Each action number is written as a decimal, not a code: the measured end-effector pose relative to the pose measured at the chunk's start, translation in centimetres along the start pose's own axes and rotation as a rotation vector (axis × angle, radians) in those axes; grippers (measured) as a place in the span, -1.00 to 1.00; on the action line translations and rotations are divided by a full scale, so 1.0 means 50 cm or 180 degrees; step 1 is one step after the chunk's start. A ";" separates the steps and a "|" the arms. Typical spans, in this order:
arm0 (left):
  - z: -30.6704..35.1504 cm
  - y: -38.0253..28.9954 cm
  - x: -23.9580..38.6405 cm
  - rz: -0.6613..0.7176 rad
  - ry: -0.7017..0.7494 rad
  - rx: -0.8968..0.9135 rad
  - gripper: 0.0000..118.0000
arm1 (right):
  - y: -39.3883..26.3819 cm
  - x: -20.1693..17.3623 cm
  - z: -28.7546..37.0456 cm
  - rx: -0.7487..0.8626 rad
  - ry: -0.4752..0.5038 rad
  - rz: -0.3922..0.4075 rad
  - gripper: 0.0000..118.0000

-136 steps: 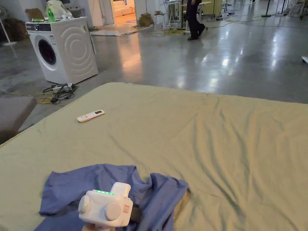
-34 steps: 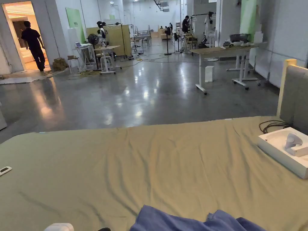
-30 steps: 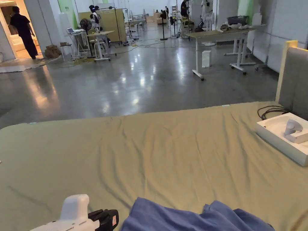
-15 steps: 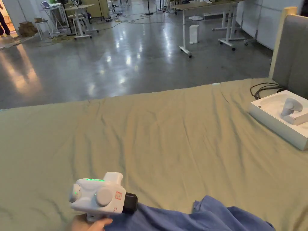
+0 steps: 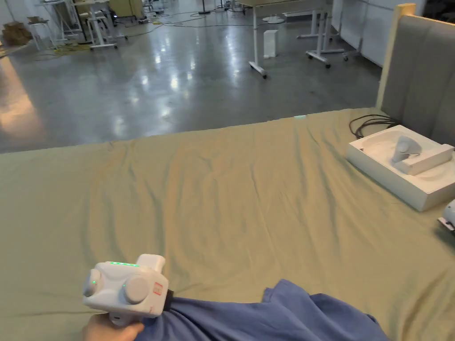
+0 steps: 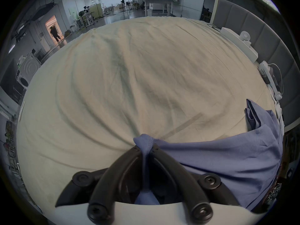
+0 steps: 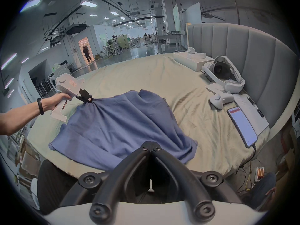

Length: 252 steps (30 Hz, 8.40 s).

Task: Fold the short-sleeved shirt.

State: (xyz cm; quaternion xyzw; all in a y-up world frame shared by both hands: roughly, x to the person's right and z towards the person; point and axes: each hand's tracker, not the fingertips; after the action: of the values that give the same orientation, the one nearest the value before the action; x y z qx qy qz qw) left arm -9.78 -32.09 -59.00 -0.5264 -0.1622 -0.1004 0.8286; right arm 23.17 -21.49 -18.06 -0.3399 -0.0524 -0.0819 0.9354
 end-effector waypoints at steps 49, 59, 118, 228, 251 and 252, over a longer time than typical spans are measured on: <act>0.945 -0.256 -0.115 0.0287 -0.0084 0.2764 -0.91 | 0.465 0.015 0.126 0.1052 0.0234 0.0114 -0.87; 1.159 -0.271 -0.137 0.0361 0.0145 0.3499 -0.91 | 0.613 0.038 0.272 0.1405 -0.0019 -0.0076 -0.87; 0.294 -0.419 -0.245 0.1265 -0.0406 0.1415 -0.91 | 0.155 0.070 -0.342 0.0225 -0.0008 -0.0395 -0.87; -0.003 -0.037 -0.071 -0.0340 0.0316 0.0222 -0.66 | -0.034 0.099 -0.006 0.0247 -0.0169 -0.0593 -1.00; 0.008 0.016 -0.079 -0.0110 0.0069 -0.0259 -0.66 | 0.066 0.210 -0.378 -0.0683 -0.0572 -0.0362 0.38; 0.006 0.018 -0.084 -0.0097 0.0059 -0.0266 -0.66 | 0.065 0.195 -0.376 -0.0642 -0.0569 -0.0293 0.38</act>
State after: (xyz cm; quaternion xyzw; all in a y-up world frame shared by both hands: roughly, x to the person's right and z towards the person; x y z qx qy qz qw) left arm -13.41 -31.45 -61.24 -0.5570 -0.1582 -0.1247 0.8057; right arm 34.16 -32.30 -32.99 -0.4353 -0.1426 -0.0990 0.8834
